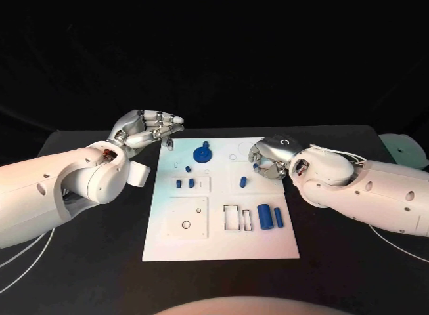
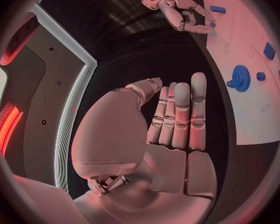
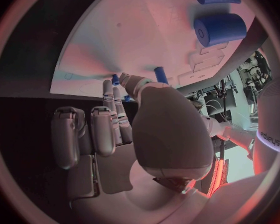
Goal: Assemble the parts on the task board
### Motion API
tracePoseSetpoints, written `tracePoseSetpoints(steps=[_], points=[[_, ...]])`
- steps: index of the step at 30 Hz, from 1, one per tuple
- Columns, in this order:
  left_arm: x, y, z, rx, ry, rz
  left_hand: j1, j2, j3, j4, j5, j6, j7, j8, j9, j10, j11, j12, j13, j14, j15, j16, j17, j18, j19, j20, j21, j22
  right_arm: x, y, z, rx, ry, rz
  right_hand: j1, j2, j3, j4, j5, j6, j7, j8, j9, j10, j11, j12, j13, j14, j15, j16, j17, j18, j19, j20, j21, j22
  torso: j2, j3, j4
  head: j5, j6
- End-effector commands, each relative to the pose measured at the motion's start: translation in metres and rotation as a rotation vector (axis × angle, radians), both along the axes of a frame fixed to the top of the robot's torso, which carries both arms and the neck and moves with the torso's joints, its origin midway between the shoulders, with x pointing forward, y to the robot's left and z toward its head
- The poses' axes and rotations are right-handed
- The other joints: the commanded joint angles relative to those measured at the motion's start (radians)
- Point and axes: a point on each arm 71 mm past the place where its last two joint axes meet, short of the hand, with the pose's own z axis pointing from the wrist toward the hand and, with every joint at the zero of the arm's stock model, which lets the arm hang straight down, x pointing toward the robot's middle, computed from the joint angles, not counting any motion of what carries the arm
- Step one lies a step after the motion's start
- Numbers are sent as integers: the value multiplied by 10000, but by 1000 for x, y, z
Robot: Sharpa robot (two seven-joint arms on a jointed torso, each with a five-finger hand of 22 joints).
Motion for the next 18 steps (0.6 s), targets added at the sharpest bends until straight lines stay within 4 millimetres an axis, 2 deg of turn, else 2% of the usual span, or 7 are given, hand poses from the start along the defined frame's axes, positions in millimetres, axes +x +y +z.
tracePoseSetpoints(steps=[1, 5, 11, 17, 18], points=[[-1, 0, 1, -144, -13, 48, -60, 51, -13, -52, 47, -48, 6, -57, -10, -53, 34, 22, -8, -69, 34, -35, -12, 150, -66, 3, -65, -8, 0, 0, -3, -456, 67, -10, -8, 97, 67, 2, 34, 65, -5, 41, 14, 66, -10, -42, 1, 471, -6, 68, 34, -90, 517, -1, 37, 2017, 2, 8, -10, 13, -6], [-1, 1, 1, -127, 18, 71, -60, 51, -13, -52, 47, -48, 6, -57, -10, -53, 34, 22, -8, -69, 34, -35, -12, 150, -66, 3, -65, -8, 0, 1, -4, -517, 68, -2, -4, 110, 88, -23, 44, 89, -16, 50, 19, 95, -22, -44, -3, 472, -16, 77, 45, -96, 529, -7, 67, 2033, -8, 17, -11, 29, -30], [-1, 1, 0, -97, 93, 82, -47, 67, -4, -63, 47, -60, 13, -63, -13, -65, 39, 24, -8, -68, 38, -37, -18, 150, -60, 6, -72, -14, 0, 2, -5, -628, 121, 30, 5, 193, 184, -168, 110, 256, -85, 128, 60, 290, -89, -31, -10, 492, -75, 144, 119, -144, 616, -42, 282, 2148, -8, 7, -16, 21, -65], [-1, 2, 0, -72, 147, 98, -27, 84, 7, -81, 48, -69, 19, -66, -14, -76, 43, 28, -7, -67, 41, -39, -25, 151, -53, 8, -80, -19, 0, 3, -7, -680, 167, 13, 28, 410, 295, -358, 137, 480, -188, 250, 130, 528, -189, -27, 14, 505, -164, 202, 189, -180, 681, -102, 445, 2237, -8, 12, -11, 13, -77], [-1, 2, 0, -70, 154, 98, -12, 96, 16, -93, 48, -73, 23, -68, -14, -83, 46, 31, -6, -67, 43, -40, -30, 151, -49, 9, -84, -22, 0, 4, -8, -695, 174, 1, 43, 536, 342, -409, 142, 538, -212, 288, 154, 582, -213, -35, 22, 512, -187, 224, 216, -188, 696, -117, 483, 2257, -5, 9, -9, 13, -81]])
